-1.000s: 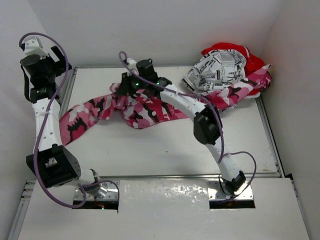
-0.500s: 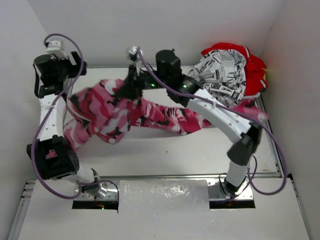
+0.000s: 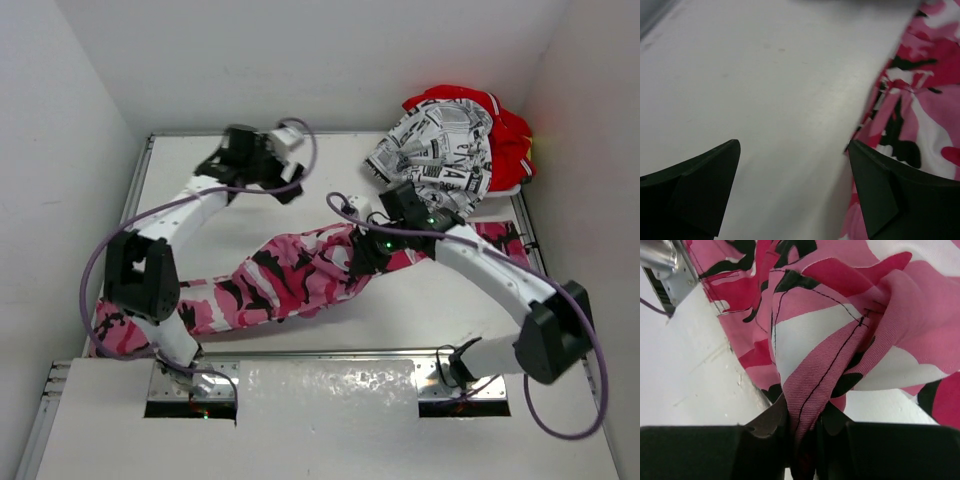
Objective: Fold and stack the trousers
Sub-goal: Move the trousers to the center of the board
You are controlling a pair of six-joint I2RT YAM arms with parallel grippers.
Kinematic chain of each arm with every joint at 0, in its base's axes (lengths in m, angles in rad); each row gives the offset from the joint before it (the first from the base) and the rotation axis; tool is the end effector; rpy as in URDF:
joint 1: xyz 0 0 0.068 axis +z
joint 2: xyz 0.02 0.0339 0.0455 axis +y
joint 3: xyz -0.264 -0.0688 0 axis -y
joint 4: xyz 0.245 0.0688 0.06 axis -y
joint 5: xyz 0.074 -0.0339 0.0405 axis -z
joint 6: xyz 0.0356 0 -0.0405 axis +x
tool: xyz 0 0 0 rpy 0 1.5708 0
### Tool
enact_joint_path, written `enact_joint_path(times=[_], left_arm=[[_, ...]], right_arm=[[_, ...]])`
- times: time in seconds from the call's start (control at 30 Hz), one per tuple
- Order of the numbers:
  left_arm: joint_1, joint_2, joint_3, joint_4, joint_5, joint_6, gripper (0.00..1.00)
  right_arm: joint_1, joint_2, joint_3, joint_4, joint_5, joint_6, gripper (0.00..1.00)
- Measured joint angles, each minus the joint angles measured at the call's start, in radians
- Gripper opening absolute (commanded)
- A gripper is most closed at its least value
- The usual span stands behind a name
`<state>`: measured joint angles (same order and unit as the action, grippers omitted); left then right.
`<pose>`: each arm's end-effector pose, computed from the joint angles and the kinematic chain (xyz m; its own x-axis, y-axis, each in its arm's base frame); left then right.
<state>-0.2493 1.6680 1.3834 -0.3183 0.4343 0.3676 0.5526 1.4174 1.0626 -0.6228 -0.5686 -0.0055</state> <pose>0.3696 -0.1095 0.3048 -0.3117 0.4158 -0.8544 0.7198 0.6903 0.0734 0.2354 0.1677 0.2593 -0.7019 -0.4383 -0.5615 -0.7024 0.5568 0.4434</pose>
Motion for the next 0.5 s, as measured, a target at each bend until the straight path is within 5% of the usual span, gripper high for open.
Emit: enact_joint_path(times=[0.23, 0.5], left_arm=[[-0.321, 0.188, 0.068, -0.061, 0.015, 0.081, 0.95], [-0.429, 0.445, 0.208, -0.134, 0.041, 0.081, 1.00]], right_arm=[[0.019, -0.215, -0.294, 0.163, 0.047, 0.027, 0.06], [0.019, -0.303, -0.426, 0.234, 0.124, 0.051, 0.02]])
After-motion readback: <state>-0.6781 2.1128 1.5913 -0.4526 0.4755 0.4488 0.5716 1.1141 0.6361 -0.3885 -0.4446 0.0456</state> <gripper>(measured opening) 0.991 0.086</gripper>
